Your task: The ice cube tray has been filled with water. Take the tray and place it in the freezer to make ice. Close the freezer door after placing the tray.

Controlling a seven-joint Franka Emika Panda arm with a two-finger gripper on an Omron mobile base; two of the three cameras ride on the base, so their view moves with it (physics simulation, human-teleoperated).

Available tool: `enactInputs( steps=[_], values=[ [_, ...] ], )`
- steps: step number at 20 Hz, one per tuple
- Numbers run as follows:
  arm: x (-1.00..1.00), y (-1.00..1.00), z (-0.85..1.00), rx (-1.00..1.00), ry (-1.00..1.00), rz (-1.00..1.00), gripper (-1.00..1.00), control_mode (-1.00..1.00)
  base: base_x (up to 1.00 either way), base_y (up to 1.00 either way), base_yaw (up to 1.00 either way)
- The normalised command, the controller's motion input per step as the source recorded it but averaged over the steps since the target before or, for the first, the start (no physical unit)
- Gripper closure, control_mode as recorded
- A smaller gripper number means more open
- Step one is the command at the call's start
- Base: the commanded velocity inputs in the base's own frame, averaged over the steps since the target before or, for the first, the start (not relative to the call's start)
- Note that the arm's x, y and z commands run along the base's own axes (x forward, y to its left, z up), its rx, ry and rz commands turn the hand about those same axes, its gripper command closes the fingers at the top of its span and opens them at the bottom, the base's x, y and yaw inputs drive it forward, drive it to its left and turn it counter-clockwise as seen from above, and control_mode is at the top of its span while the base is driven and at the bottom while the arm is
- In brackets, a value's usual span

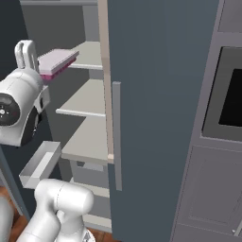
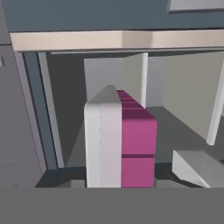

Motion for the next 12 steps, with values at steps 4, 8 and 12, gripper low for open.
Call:
enactInputs(
  steps=[4,8,12],
  values=[
    [0.18,0.01,0.0,0.0,0.0,0.0,1.0,-1.0,0.0,0.0,0.0],
    [0.27,0.03,0.0,0.0,0.0,0.0,1.0,-1.0,0.0,0.0,0.0],
    [0.31,0.06,0.0,0.0,0.0,0.0,1.0,-1.0,0.0,0.0,0.0]
  ],
)
